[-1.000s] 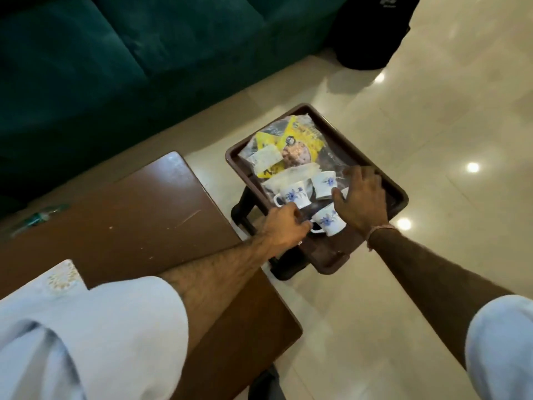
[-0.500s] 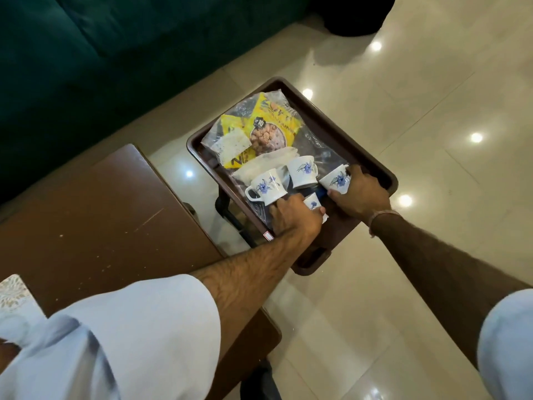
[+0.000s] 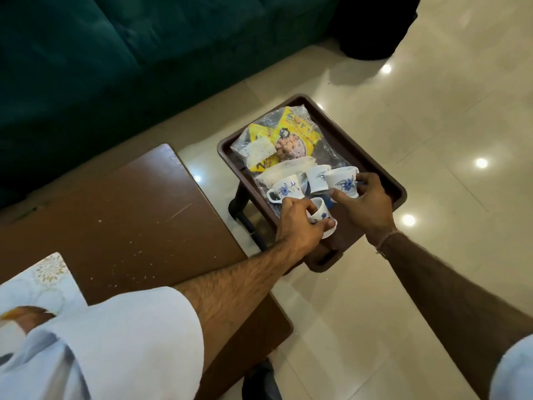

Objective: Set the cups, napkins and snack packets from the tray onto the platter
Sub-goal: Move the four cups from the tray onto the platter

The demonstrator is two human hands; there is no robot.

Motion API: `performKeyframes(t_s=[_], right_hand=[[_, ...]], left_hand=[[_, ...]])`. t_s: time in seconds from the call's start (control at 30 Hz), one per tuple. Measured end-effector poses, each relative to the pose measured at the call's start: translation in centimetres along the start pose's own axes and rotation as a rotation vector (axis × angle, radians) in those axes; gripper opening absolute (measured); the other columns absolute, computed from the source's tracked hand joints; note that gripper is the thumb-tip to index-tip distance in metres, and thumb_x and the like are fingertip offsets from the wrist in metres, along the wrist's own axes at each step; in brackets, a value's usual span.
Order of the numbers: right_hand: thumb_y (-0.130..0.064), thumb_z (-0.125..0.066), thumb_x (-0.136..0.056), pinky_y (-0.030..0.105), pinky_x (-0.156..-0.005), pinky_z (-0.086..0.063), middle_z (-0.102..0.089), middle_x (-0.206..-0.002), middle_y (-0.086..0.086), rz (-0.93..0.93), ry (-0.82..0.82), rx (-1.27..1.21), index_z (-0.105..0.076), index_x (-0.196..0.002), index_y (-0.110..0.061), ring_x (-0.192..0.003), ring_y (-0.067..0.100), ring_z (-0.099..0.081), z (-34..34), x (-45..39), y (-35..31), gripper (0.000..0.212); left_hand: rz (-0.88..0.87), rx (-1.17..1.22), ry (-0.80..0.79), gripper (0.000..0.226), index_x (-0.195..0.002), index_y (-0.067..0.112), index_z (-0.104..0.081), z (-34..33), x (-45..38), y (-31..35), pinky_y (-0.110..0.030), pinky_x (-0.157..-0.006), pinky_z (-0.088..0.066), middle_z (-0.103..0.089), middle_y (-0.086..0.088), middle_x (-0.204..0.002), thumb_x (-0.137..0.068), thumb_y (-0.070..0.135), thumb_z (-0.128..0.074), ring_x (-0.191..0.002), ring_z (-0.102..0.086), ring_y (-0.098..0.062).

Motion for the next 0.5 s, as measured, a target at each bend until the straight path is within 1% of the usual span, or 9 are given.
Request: performKeyframes(t_s=[0.03, 0.07, 0.1, 0.17, 0.23, 0.27, 0.37, 0.43, 0.5], right_hand=[[-0.044, -0.082, -0.073, 0.005, -0.056, -0.045, -0.061, -0.101, -0.014, 0.018, -0.024, -0.036, -0.046, -0.111, -0.03, -0.078, -0.004, -0.061, -0.6, 0.6, -1.3, 0.054], [-0.043, -0.082, -0.073, 0.004, -0.057, -0.047, -0.06, -0.099, -0.017, 0.036, -0.052, -0.076, -0.045, -0.111, -0.03, -0.08, -0.005, -0.06, -1.3, 1.3, -2.6, 0.054], [-0.041, -0.083, -0.073, 0.007, -0.063, -0.05, -0.059, -0.099, -0.018, 0.051, -0.081, -0.118, -0.045, -0.112, -0.028, -0.083, -0.004, -0.061, -2.2, 1.9, -3.9, 0.056], [-0.036, -0.085, -0.072, 0.02, -0.076, -0.055, -0.063, -0.107, -0.007, 0.078, -0.143, -0.198, -0.044, -0.116, -0.023, -0.093, 0.003, -0.065, -4.3, 3.1, -6.2, 0.061], [-0.027, -0.086, -0.072, 0.025, -0.076, -0.058, -0.064, -0.117, 0.008, 0.102, -0.205, -0.285, -0.042, -0.123, -0.023, -0.096, 0.01, -0.067, -7.0, 5.0, -8.7, 0.068], [-0.024, -0.086, -0.072, 0.028, -0.078, -0.059, -0.064, -0.119, 0.011, 0.108, -0.24, -0.328, -0.04, -0.128, -0.026, -0.097, 0.012, -0.068, -8.5, 6.0, -10.0, 0.072], [-0.02, -0.084, -0.074, 0.041, -0.09, -0.058, -0.065, -0.117, 0.008, 0.144, -0.4, -0.374, -0.039, -0.139, -0.035, -0.106, 0.024, -0.068, -13.2, 9.3, -13.8, 0.081], [-0.015, -0.084, -0.074, 0.04, -0.092, -0.058, -0.065, -0.115, -0.001, 0.197, -0.511, -0.382, -0.042, -0.14, -0.032, -0.106, 0.017, -0.067, -16.8, 11.9, -16.2, 0.08], [-0.016, -0.084, -0.073, 0.037, -0.09, -0.059, -0.063, -0.113, -0.007, 0.233, -0.581, -0.339, -0.045, -0.137, -0.035, -0.104, 0.011, -0.067, -20.0, 14.4, -18.2, 0.077]], left_hand=[[-0.03, 0.011, 0.018, 0.04, -0.095, 0.02, -0.058, 1.4, 0.4, 0.0, -0.025, -0.074, -0.049, -0.044, 0.003, -0.11, -0.07, 0.038, -0.084, -0.096, -0.055, -0.014], [-0.063, 0.015, 0.046, 0.044, -0.092, 0.022, -0.052, 3.1, 0.7, -0.1, -0.026, -0.074, -0.049, -0.044, 0.003, -0.109, -0.068, 0.036, -0.086, -0.095, -0.054, -0.014], [-0.096, 0.02, 0.08, 0.05, -0.092, 0.023, -0.048, 4.9, 1.1, -0.4, -0.025, -0.074, -0.048, -0.045, 0.002, -0.109, -0.065, 0.034, -0.088, -0.094, -0.052, -0.014], [-0.125, 0.035, 0.133, 0.062, -0.097, 0.027, -0.042, 8.5, 1.9, -1.5, -0.02, -0.069, -0.042, -0.047, 0.001, -0.11, -0.059, 0.029, -0.09, -0.093, -0.049, -0.012], [-0.12, 0.051, 0.174, 0.073, -0.106, 0.029, -0.041, 12.4, 3.0, -3.6, -0.02, -0.069, -0.039, -0.049, 0.001, -0.113, -0.054, 0.026, -0.092, -0.097, -0.05, -0.012], [-0.116, 0.061, 0.196, 0.078, -0.112, 0.029, -0.041, 14.4, 3.7, -4.7, -0.019, -0.071, -0.04, -0.049, 0.001, -0.116, -0.053, 0.024, -0.092, -0.1, -0.05, -0.012], [-0.083, 0.04, 0.284, 0.087, -0.125, 0.026, -0.043, 20.1, 5.9, -8.7, -0.024, -0.08, -0.045, -0.05, 0.0, -0.123, -0.053, 0.021, -0.092, -0.108, -0.05, -0.014], [-0.051, 0.003, 0.331, 0.088, -0.129, 0.024, -0.044, 23.8, 7.8, -11.9, -0.023, -0.083, -0.044, -0.049, 0.0, -0.125, -0.055, 0.023, -0.092, -0.109, -0.049, -0.012], [0.001, -0.011, 0.362, 0.085, -0.13, 0.023, -0.045, 26.8, 9.7, -15.0, -0.021, -0.085, -0.042, -0.047, 0.001, -0.126, -0.058, 0.025, -0.092, -0.109, -0.048, -0.011]])
Point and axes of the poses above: each hand's wrist, its own x-axis away from the middle knuckle, its own z-axis out of the back of the hand, y = z × x, the point moved 7 cm from there along -x, towards the middle knuckle
